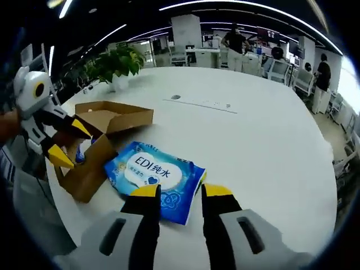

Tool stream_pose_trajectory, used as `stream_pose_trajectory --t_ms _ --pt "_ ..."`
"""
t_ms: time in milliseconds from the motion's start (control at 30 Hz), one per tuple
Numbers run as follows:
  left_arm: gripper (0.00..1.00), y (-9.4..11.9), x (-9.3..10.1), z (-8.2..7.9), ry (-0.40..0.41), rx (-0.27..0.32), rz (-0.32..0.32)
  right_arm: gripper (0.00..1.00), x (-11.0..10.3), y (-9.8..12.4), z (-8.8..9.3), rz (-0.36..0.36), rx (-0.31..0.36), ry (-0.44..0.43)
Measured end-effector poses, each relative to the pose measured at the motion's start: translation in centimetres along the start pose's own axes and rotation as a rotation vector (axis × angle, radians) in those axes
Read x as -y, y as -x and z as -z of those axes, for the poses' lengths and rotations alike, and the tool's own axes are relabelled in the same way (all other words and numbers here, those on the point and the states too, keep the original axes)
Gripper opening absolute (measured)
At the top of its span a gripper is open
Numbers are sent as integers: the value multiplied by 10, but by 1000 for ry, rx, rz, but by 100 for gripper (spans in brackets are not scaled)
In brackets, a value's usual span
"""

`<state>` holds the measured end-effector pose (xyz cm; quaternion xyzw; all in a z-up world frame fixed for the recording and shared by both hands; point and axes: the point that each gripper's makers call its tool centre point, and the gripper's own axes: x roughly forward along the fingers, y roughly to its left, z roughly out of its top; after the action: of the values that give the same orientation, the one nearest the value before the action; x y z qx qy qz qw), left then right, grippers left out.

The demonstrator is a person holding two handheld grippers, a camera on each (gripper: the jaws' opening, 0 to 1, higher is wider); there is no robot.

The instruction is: Operate the shoe box by opening the lid, removing the specified soft item, and placing it in the target area until the item is outside and the box remains undamaged.

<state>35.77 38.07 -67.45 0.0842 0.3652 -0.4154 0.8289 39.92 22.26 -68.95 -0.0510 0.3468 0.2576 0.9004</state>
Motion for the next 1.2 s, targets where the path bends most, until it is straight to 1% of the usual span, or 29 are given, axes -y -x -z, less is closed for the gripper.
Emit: stream_pose_trajectory --t_ms 100,233,333,467,600,800,900,1067,1200 --pt "47 7 -2 5 -15 1 0 29 -10 7 -8 -18 7 18" --pt "51 18 -4 13 -26 -5 7 31 -25 15 -18 -48 16 75" --pt "52 26 -7 21 -42 -14 4 33 -40 19 -26 -79 19 109" --pt "52 35 -15 28 -43 -24 -8 33 -59 21 -35 -112 24 172" --pt "48 42 -22 35 -39 -29 -16 33 -78 19 -44 -148 25 229" --pt "41 54 -33 49 -51 -57 -19 32 -106 12 -56 -199 22 317" --pt "36 59 -38 56 -53 -73 -17 31 -119 8 -59 -225 18 349" --pt "31 63 -43 65 -72 -94 -6 30 -140 -4 -63 -271 1 408" --pt "28 62 -48 69 -100 -107 3 29 -151 -13 -64 -292 -11 442"
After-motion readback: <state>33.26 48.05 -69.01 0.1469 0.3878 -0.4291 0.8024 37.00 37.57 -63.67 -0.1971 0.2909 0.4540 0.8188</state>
